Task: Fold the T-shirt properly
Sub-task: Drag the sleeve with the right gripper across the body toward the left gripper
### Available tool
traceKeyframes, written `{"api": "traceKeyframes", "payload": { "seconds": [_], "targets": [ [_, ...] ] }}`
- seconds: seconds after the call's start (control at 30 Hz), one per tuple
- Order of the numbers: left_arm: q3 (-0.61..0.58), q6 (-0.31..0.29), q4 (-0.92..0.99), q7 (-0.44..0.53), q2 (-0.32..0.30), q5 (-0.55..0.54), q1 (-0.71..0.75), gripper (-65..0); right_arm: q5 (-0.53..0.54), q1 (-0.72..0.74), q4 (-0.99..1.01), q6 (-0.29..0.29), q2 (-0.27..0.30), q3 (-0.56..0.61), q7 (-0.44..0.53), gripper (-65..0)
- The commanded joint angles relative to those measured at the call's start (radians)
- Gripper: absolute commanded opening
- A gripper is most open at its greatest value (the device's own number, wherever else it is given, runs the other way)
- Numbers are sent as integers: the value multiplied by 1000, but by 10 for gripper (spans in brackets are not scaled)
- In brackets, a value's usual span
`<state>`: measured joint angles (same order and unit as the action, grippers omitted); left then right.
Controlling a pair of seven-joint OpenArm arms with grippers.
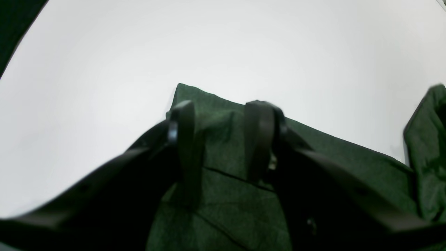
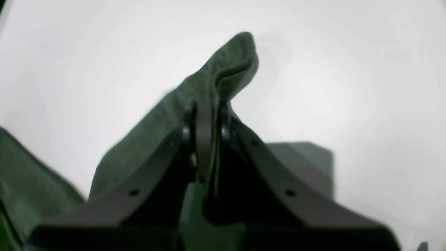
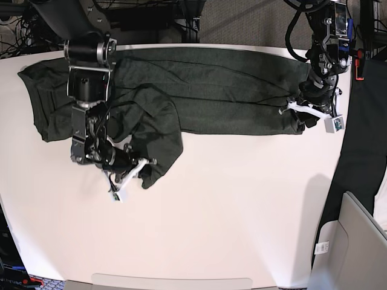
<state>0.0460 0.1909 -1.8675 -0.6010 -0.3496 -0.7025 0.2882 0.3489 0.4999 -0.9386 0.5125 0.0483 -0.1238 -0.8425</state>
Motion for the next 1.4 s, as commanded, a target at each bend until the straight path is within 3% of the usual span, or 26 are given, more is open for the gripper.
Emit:
{"api": "traceKeyframes", "payload": {
  "seconds": [0.0,0.17,0.33,0.5,0.7,1.0,1.2,1.37],
  "targets": [
    [9,-5,-21,17,-15,2,-7,-413,-4,-5,-55,2,-11,3,-53,-648],
    [7,-5,-21,17,-15,2,-7,-413,88,-71,-307,42,-47,5,-189,-648],
    [4,-5,-21,17,-15,2,-8,-413,190,-106,-442,56,-80,5,-268,-648],
    [13,-5,-21,17,-15,2,-5,-414,298,-149,-466,56,-132,17,-294,-648],
    [18,-3,-22,19,-21,2,-4,-415,313,-172,-512,56,-205,158,-289,-648],
    [154,-3,-22,17,-21,2,23,-414,313,-168,-517,56,-205,280,-288,-648],
    [170,-3,-21,14,-21,2,24,-414,316,-163,-523,58,-205,347,-288,-648],
    [168,-3,-21,14,-21,2,24,-414,368,-163,-523,127,-205,404,-295,-648]
  ]
}}
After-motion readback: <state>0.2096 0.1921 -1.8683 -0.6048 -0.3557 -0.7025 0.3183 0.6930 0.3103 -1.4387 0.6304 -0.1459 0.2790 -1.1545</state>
